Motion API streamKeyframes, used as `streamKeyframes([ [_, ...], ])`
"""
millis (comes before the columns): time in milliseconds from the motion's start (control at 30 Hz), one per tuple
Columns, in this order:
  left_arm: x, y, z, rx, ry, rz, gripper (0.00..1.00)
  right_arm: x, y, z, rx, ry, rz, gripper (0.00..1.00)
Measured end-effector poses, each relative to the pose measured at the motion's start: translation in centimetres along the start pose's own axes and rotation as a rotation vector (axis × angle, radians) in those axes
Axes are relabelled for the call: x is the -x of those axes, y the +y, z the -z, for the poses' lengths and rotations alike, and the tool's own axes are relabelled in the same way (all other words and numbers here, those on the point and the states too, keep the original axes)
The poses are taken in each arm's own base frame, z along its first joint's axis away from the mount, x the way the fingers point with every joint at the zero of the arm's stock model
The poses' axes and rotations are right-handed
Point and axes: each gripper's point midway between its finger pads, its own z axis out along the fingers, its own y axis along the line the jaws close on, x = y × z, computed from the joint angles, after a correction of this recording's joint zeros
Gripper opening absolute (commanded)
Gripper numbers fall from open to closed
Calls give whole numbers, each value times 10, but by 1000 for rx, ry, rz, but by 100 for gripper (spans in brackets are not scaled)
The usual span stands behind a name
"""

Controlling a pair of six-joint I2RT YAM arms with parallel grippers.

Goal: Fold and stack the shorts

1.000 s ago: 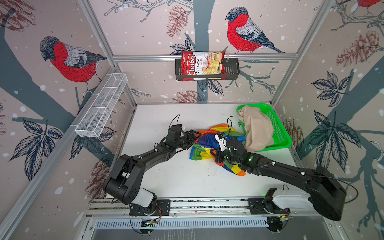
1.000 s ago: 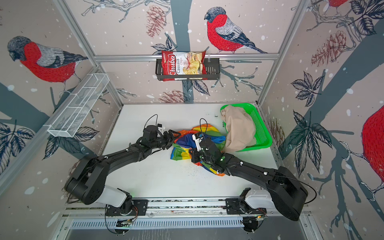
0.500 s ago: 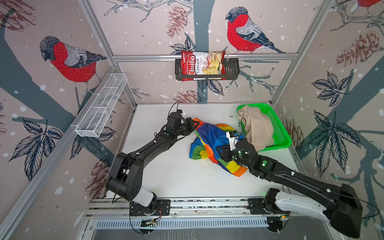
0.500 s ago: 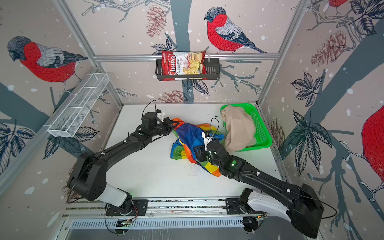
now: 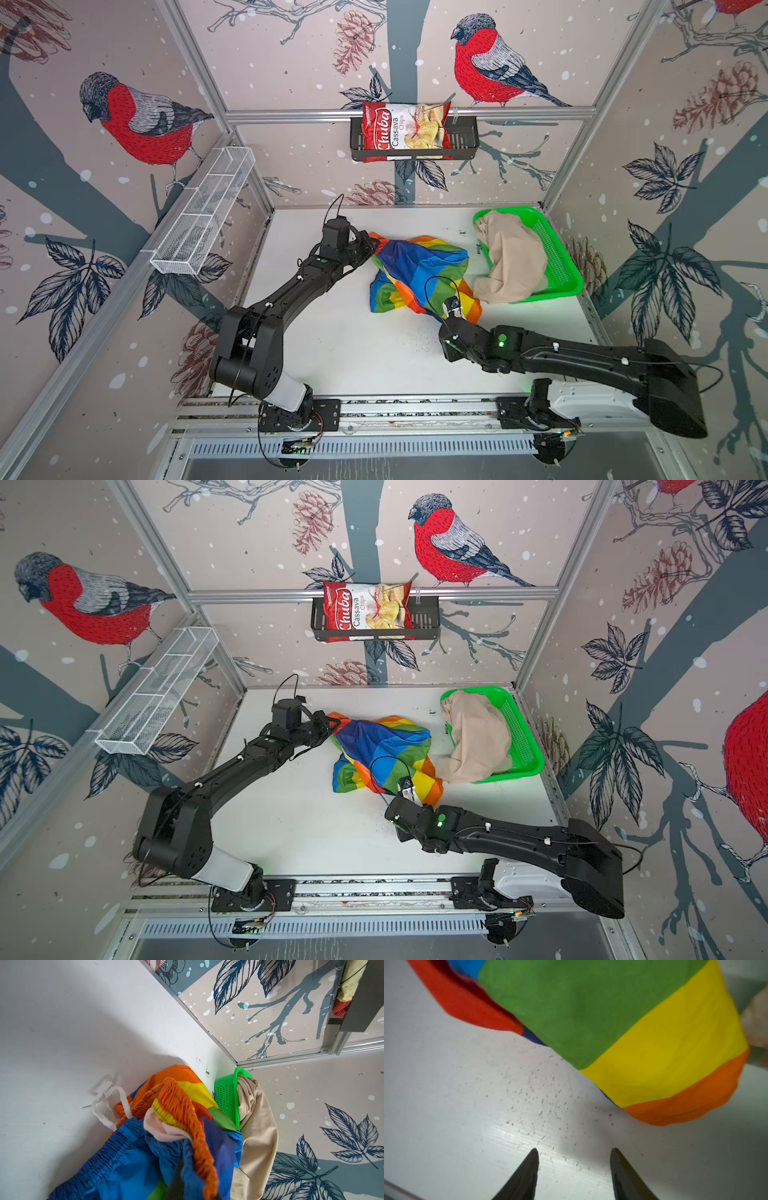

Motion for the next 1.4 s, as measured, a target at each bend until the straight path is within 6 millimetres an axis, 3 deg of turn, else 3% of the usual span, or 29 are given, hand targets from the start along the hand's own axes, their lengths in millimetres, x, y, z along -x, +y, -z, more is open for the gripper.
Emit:
streamKeyframes([
  [333,2,10,-1,25,8,1,0,22,-30,-42,-138,-3,0,63],
  [400,1,11,-4,25,17,3,0,28,-33,-49,-144,-14,0,55],
  [500,1,10,-8,28,28,7,0,37,-33,-57,-132,-35,5,25],
  [567,4,8,-11,27,32,8,0,44,-37,-63,-133,-46,-4,9],
  [633,7,3,-12,20,31,5,0,53,-43,-68,-140,-55,-13,1],
  [800,19,-10,-13,12,28,4,0,88,-51,-62,-145,-108,-14,0],
  [900,41,-28,-11,-9,9,-4,0,137,-60,-38,-149,-202,-27,0],
  [1000,82,-66,-7,-56,-43,-40,0,213,-90,1,-185,-346,-101,0],
  [1100,127,-126,7,-147,-112,-101,0,294,-119,58,-232,-523,-174,0],
  [1167,156,-176,24,-221,-169,-159,0,345,-120,107,-224,-661,-181,0],
  [1300,193,-258,73,-362,-284,-269,0,403,-123,198,-229,-890,-188,0],
  [1367,198,-280,101,-413,-316,-300,0,417,-127,240,-238,-989,-200,0],
  [1400,198,-283,111,-420,-321,-306,0,418,-128,251,-238,-1014,-195,0],
])
